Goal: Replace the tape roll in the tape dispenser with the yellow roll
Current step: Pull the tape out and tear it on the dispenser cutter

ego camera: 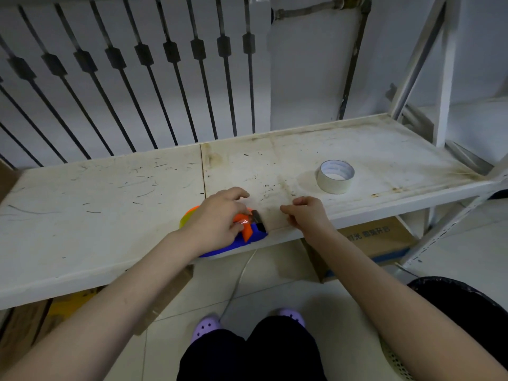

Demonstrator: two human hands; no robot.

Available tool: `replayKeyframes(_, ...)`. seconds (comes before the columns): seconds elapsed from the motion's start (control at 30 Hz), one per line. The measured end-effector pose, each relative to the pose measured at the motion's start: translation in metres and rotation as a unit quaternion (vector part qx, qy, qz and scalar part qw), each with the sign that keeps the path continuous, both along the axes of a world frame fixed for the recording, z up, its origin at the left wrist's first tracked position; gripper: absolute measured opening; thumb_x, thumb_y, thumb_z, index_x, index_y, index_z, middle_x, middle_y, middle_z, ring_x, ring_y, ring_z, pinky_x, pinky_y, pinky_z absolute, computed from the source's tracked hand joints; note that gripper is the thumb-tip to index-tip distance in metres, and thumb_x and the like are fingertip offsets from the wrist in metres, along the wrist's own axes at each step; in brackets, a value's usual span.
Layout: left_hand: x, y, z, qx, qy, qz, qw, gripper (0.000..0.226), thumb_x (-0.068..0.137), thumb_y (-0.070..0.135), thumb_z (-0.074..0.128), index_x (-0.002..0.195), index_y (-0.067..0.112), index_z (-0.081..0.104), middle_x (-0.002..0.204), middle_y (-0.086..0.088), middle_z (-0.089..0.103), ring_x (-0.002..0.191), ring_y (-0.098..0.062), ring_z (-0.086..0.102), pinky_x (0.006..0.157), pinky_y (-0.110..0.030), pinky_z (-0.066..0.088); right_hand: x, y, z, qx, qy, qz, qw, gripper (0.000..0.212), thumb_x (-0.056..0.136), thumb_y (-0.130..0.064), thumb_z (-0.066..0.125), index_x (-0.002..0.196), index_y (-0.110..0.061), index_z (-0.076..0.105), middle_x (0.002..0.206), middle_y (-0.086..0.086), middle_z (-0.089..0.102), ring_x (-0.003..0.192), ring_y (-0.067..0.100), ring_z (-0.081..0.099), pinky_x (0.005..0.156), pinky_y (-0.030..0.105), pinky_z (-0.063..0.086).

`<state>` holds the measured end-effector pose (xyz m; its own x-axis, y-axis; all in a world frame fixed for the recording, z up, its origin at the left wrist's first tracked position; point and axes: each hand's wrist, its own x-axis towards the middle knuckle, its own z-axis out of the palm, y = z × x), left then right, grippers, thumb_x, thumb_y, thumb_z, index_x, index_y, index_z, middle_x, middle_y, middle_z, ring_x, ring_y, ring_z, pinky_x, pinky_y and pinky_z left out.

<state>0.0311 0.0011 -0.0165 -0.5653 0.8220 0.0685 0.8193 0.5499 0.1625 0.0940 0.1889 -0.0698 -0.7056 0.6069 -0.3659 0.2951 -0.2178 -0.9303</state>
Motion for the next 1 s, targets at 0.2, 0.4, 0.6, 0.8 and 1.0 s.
replayKeyframes(0.2, -0.004, -0.001, 0.000, -0.025, 0.014, -0.051, 0.998, 0.030, 0.080, 0.028, 0.066, 0.108, 0.021, 0.072, 0.112, 0.004, 0.066, 0.112, -0.018, 0.049, 0.094, -0.032, 0.043, 0.002, 0.002, -0.004, 0.037, -0.025, 0.032, 0.998, 0.025, 0.079, -0.003, 0.070, 0.092, -0.006, 0.049, 0.078, 0.006, 0.051, 0.061, 0.014, 0.052, 0.054, 0.021, 0.049)
replayKeyframes(0.4, -0.007, 0.000, 0.000, -0.021, -0.009, -0.040, 0.999, 0.028, 0.079, 0.031, 0.065, 0.107, 0.029, 0.071, 0.105, 0.006, 0.069, 0.111, -0.016, 0.051, 0.093, -0.033, 0.044, 0.006, 0.004, -0.003, 0.073, -0.012, 0.035, 0.997, 0.020, 0.078, -0.001, 0.067, 0.085, -0.007, 0.050, 0.075, 0.004, 0.050, 0.058, 0.014, 0.051, 0.060, 0.025, 0.050)
replayKeyframes(0.6, -0.004, 0.004, 0.001, -0.065, 0.010, -0.040, 0.997, 0.025, 0.076, 0.041, 0.066, 0.100, 0.036, 0.070, 0.103, 0.012, 0.063, 0.106, -0.014, 0.051, 0.088, -0.030, 0.040, 0.012, -0.001, -0.015, 0.040, -0.002, 0.051, 0.998, 0.025, 0.078, 0.002, 0.060, 0.070, -0.014, 0.043, 0.070, 0.005, 0.047, 0.059, 0.017, 0.048, 0.059, 0.027, 0.048)
replayKeyframes(0.8, -0.005, 0.005, 0.003, -0.072, 0.007, -0.047, 0.996, 0.023, 0.078, 0.039, 0.064, 0.100, 0.037, 0.071, 0.103, 0.013, 0.063, 0.104, -0.015, 0.050, 0.088, -0.029, 0.038, 0.014, -0.005, -0.016, 0.047, -0.006, 0.055, 0.997, 0.024, 0.081, 0.002, 0.059, 0.070, -0.013, 0.043, 0.070, 0.006, 0.048, 0.056, 0.016, 0.048, 0.054, 0.024, 0.047)
replayKeyframes(1.0, -0.005, 0.007, 0.001, -0.073, 0.028, -0.046, 0.996, 0.022, 0.074, 0.049, 0.066, 0.088, 0.034, 0.073, 0.105, 0.015, 0.064, 0.103, -0.014, 0.053, 0.088, -0.029, 0.037, 0.017, -0.010, -0.017, 0.024, -0.002, 0.076, 0.997, 0.022, 0.080, 0.004, 0.053, 0.069, -0.012, 0.044, 0.066, 0.005, 0.045, 0.057, 0.016, 0.044, 0.051, 0.024, 0.044)
